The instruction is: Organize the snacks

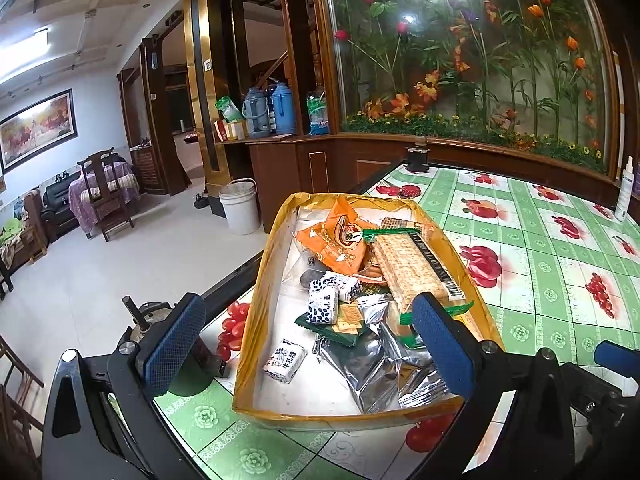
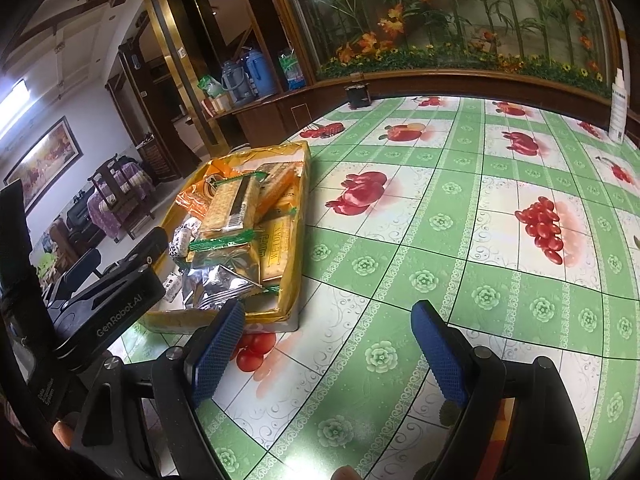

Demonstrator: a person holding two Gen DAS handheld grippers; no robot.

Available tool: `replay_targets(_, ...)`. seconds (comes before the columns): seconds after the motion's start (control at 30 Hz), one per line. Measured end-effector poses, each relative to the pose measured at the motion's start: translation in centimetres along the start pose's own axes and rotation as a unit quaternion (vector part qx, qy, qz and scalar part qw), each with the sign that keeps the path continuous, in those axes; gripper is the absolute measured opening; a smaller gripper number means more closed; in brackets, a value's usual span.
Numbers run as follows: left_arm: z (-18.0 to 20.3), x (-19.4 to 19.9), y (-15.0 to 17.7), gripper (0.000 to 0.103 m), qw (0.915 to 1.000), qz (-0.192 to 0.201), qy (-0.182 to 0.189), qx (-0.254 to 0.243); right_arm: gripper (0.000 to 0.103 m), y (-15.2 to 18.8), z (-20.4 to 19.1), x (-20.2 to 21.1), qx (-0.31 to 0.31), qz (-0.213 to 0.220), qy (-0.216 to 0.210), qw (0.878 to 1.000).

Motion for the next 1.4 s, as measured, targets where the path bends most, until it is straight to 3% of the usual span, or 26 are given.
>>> replay_targets(1.4, -0.7, -0.9, 0.0, 0.103, 0.9997, -0.018, 0.004, 0.014, 0.086, -0.3, -0.1, 1.2, 0.004, 0.023, 0.014, 1.000)
Point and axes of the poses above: each gripper's, at about its wrist camera, not at the fingertips, and x roughly against the way its jaws point, z to its right, y to its underside, the point moved 1 cm from there along -x, roughly the way its jaws point, and after that the axes turned 12 degrees about y, right-handed, at the moved point
